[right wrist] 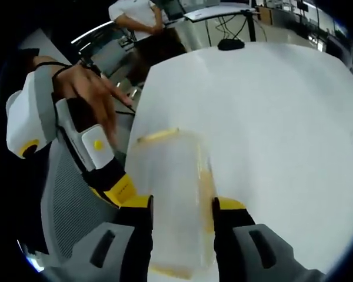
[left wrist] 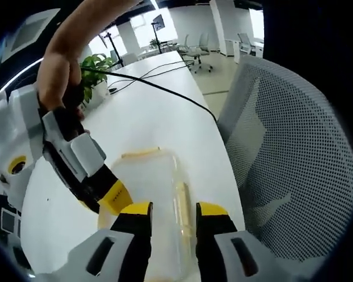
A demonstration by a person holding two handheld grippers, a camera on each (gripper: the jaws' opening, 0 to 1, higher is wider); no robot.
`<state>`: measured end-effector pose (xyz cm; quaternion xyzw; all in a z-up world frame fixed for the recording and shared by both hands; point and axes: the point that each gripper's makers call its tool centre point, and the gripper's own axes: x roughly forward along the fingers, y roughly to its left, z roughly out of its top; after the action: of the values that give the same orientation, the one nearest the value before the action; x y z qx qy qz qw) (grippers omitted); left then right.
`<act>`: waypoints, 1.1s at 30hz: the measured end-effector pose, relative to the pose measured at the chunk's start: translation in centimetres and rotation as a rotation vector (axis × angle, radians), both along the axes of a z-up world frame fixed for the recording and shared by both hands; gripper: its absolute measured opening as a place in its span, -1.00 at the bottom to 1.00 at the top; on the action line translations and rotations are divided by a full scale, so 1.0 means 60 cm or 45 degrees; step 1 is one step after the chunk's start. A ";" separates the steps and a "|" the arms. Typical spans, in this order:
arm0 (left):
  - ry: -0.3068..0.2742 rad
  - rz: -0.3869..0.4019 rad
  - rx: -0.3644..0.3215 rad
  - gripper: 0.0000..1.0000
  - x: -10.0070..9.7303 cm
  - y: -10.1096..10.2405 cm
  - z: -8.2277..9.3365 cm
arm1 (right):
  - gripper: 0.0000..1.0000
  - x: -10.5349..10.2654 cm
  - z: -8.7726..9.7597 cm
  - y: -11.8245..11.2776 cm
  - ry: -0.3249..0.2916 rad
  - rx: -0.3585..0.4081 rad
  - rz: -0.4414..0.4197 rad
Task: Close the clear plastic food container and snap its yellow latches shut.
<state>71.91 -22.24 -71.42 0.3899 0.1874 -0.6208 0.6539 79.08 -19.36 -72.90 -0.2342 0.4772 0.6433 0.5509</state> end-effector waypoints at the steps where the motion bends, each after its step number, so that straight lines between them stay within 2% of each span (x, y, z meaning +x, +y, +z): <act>1: -0.027 -0.015 -0.004 -0.59 0.001 0.001 0.000 | -0.26 0.000 0.000 0.000 0.000 0.000 -0.002; 4: -0.080 -0.038 -0.021 -0.61 0.001 0.002 -0.002 | -0.26 0.000 0.000 -0.001 -0.002 0.000 -0.005; 5: -0.120 -0.055 -0.026 -0.61 0.002 0.002 -0.001 | -0.26 0.001 0.000 0.000 -0.002 -0.002 -0.005; 13: -0.162 -0.064 -0.050 -0.60 0.005 0.000 -0.005 | -0.26 0.001 -0.001 0.000 -0.008 -0.016 -0.002; 18: -0.132 -0.026 -0.053 -0.65 0.009 -0.002 -0.005 | -0.26 0.000 -0.001 -0.001 -0.018 -0.008 -0.007; 20: -0.091 0.014 -0.059 -0.68 0.012 -0.002 -0.004 | -0.26 0.000 -0.001 -0.001 -0.026 -0.006 -0.005; 21: -0.055 0.065 -0.060 -0.70 0.012 0.000 -0.005 | -0.27 0.000 -0.002 -0.001 -0.028 -0.009 -0.005; 24: -0.046 0.065 -0.043 -0.75 0.016 -0.002 -0.004 | -0.27 0.000 -0.003 0.000 -0.036 -0.024 -0.004; 25: 0.000 0.095 -0.055 -0.76 0.016 -0.001 -0.004 | -0.27 0.000 -0.003 0.000 -0.037 -0.027 -0.003; 28: -0.028 0.044 -0.064 -0.74 0.016 -0.001 -0.002 | -0.26 0.002 -0.003 -0.001 -0.030 -0.031 -0.001; 30: 0.012 0.064 -0.082 -0.70 0.016 -0.003 0.001 | -0.26 0.001 -0.002 -0.001 -0.021 -0.028 -0.005; 33: 0.015 0.045 -0.065 -0.67 0.017 -0.005 0.003 | -0.25 0.001 -0.001 0.000 -0.023 -0.041 -0.002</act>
<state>72.91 -22.51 -71.24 0.3660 0.1821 -0.6160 0.6734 79.13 -19.38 -72.94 -0.2487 0.4827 0.6329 0.5519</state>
